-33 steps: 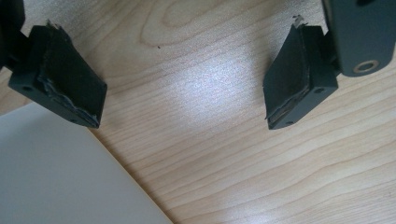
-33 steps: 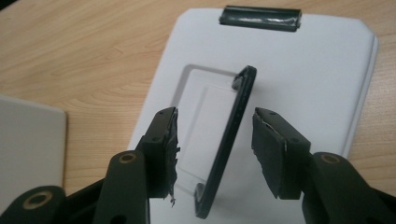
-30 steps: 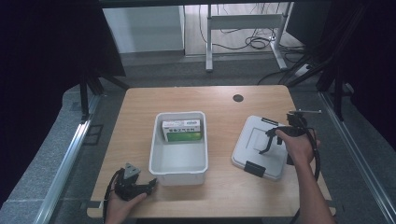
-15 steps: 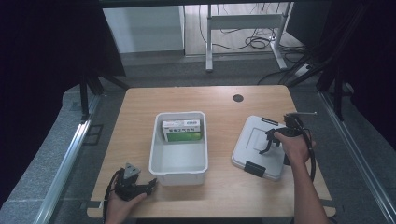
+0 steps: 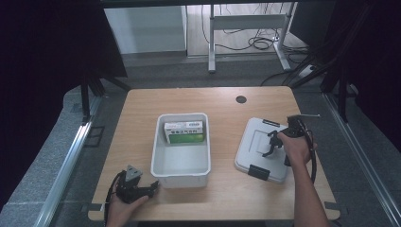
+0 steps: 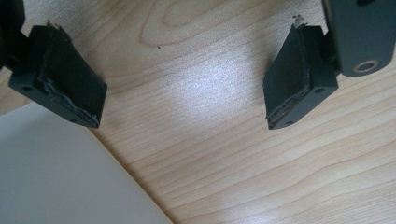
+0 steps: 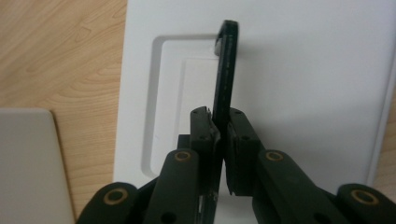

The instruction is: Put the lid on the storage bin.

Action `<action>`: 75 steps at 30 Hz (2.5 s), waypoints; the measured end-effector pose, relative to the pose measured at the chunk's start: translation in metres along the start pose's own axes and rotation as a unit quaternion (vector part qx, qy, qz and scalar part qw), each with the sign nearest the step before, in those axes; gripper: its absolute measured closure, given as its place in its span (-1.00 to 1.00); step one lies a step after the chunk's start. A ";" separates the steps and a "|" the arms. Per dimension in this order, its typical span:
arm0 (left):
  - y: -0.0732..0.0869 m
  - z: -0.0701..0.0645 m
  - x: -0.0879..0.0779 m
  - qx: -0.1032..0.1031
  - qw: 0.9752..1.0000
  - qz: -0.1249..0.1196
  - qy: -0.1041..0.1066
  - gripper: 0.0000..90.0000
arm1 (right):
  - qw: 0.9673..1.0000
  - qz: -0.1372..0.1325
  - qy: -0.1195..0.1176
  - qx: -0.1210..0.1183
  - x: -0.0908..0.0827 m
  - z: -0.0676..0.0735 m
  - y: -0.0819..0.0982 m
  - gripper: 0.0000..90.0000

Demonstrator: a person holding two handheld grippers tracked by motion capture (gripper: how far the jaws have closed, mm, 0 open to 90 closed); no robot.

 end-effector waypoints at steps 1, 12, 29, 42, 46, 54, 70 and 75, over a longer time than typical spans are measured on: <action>0.000 0.000 0.000 0.000 1.000 0.000 0.000 -0.70 | 1.000 0.005 -0.002 0.014 0.000 0.001 0.001 0.88; 0.000 0.000 0.000 0.000 1.000 0.000 0.000 -0.70 | 0.999 0.013 -0.001 0.039 -0.002 0.008 0.002 0.88; 0.000 0.000 0.000 0.000 1.000 0.000 0.000 -0.70 | 1.000 -0.005 -0.023 0.021 -0.026 0.014 0.000 0.89; 0.000 0.000 0.000 0.000 1.000 0.000 0.000 -0.70 | 0.999 -0.012 -0.028 -0.019 -0.048 0.032 0.002 0.88; 0.000 0.000 0.000 0.000 1.000 0.000 0.000 -0.70 | 0.999 -0.014 -0.029 -0.035 -0.057 0.038 0.003 0.88; 0.000 0.000 0.000 0.000 1.000 0.000 0.000 -0.70 | 0.998 -0.021 -0.032 -0.050 -0.075 0.049 0.003 0.88; 0.000 0.000 0.000 0.001 1.000 0.000 -0.001 -0.70 | 0.995 -0.020 -0.071 -0.067 -0.103 0.068 0.012 0.88; 0.000 0.000 0.000 0.001 1.000 0.000 -0.001 -0.70 | 0.994 -0.019 -0.071 -0.079 -0.107 0.075 0.015 0.88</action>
Point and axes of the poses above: each handheld gripper's, and its own axes: x roughly forward along the jaws, y roughly out of its underside, z roughly to its left, the point moved 9 cm from there along x, roughly forward along the jaws, and after that the axes turned 2 degrees about y, right-handed, at the moved point
